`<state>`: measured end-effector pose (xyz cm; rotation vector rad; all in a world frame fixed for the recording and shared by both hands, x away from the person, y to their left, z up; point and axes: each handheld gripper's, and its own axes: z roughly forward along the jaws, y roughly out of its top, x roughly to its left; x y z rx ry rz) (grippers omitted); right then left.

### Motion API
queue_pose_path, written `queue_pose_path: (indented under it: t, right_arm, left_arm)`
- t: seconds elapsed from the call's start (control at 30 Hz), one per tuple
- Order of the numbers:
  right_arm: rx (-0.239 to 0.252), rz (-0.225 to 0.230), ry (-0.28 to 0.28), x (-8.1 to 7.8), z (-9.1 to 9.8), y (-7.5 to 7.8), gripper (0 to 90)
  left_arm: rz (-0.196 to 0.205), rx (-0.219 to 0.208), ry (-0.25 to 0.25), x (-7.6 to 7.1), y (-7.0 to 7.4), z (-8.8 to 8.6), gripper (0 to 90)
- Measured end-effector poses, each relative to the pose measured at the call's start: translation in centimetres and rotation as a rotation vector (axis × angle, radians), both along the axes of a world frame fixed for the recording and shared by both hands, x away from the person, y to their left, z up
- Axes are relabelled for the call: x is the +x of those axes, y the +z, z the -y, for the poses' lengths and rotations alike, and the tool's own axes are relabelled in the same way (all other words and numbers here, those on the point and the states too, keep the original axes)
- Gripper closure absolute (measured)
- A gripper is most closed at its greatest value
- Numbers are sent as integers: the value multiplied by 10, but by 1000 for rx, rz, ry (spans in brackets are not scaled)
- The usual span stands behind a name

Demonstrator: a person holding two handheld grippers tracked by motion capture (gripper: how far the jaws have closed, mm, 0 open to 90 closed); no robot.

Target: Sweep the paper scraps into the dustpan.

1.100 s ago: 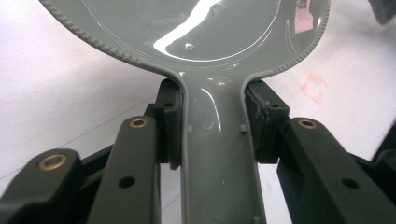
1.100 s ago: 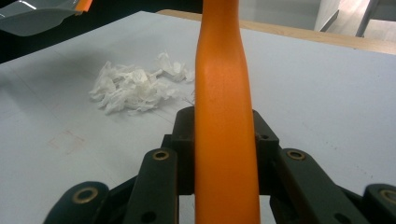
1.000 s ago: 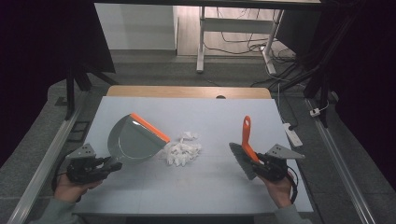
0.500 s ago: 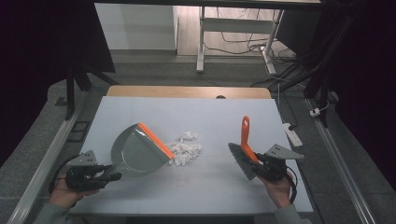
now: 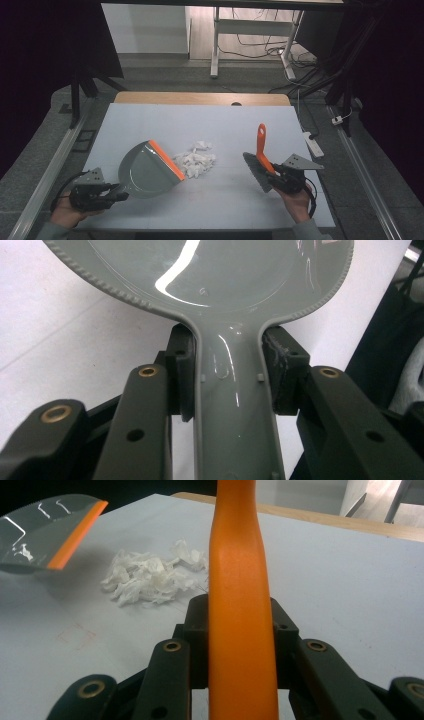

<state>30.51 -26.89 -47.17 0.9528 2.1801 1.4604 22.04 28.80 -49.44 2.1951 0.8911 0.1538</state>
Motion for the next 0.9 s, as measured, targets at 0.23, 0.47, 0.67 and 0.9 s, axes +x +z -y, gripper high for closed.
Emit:
queue_pose_path:
  t: [0.23, 0.47, 0.67, 0.9]
  right_arm:
    - [25, -3, -14, 8, -13, 4, 706]
    - [11, -7, -8, 22, -33, 7, 706]
    - [18, -12, 1, 34, -49, 9, 706]
    - [11, -16, 5, 47, -65, 11, 706]
  left_arm:
    - [-14, 33, -17, 1, -3, 6, 618]
    - [-22, 43, -26, 2, -6, 8, 618]
    - [-31, 41, -24, 2, -8, 6, 617]
    - [-40, 59, -28, -2, -11, 2, 617]
